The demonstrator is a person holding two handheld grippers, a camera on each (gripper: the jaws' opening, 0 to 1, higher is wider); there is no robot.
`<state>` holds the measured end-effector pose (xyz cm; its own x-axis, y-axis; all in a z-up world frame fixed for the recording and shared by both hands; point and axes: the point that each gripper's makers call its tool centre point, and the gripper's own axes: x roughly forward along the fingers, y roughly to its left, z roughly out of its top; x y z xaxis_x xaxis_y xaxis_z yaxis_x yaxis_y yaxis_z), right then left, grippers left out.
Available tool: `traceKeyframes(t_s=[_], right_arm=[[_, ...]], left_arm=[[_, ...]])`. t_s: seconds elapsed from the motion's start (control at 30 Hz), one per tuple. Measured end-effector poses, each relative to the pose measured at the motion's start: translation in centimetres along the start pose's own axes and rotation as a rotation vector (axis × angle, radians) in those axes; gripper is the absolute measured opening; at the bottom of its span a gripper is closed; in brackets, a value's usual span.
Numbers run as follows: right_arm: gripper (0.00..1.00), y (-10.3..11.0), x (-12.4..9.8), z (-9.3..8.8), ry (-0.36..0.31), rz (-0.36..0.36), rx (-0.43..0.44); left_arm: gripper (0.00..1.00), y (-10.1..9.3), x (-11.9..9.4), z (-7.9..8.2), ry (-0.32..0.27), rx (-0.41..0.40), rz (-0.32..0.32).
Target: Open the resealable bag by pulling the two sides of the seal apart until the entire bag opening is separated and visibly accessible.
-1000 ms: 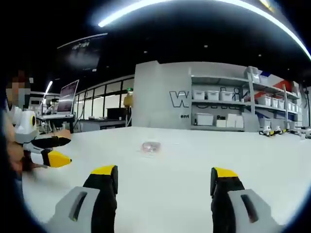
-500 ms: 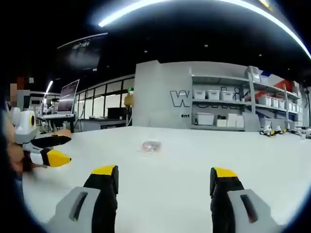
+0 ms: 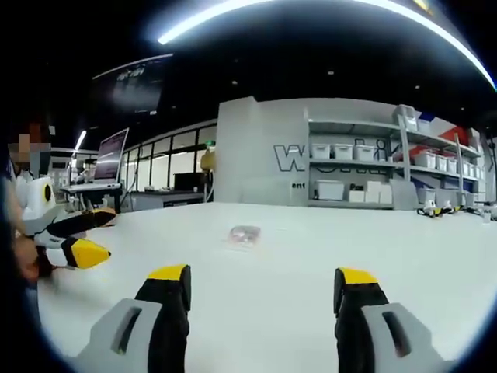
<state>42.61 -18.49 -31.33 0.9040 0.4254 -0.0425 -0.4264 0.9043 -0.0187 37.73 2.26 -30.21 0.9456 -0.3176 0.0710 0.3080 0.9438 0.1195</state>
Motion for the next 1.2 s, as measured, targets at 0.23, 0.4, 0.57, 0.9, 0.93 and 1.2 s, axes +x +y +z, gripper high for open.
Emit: traceKeyframes(t_s=[0.23, 0.4, 0.57, 0.9, 0.93, 1.2], right_arm=[[0.72, 0.4, 0.0, 0.1, 0.002, 0.015, 0.000], [0.70, 0.4, 0.0, 0.1, -0.001, 0.020, -0.004], [0.67, 0.6, -0.1, 0.3, -0.013, 0.028, -0.011], [0.63, 0.6, 0.0, 0.3, -0.016, 0.036, -0.010], [0.63, 0.5, 0.0, 0.2, -0.013, 0.037, -0.010], [0.59, 0.6, 0.1, 0.1, -0.012, 0.047, -0.007]], left_arm=[[0.83, -0.2, -0.2, -0.3, 0.016, 0.019, 0.002], [0.83, -0.1, -0.2, -0.6, 0.034, 0.016, 0.004], [0.82, 0.2, -0.1, -0.9, 0.050, -0.003, 0.003], [0.79, 0.1, 0.0, -1.2, 0.065, -0.017, -0.012], [0.79, 0.1, -0.1, -1.2, 0.068, -0.018, -0.011], [0.78, 0.0, 0.0, -1.3, 0.073, -0.027, -0.016]])
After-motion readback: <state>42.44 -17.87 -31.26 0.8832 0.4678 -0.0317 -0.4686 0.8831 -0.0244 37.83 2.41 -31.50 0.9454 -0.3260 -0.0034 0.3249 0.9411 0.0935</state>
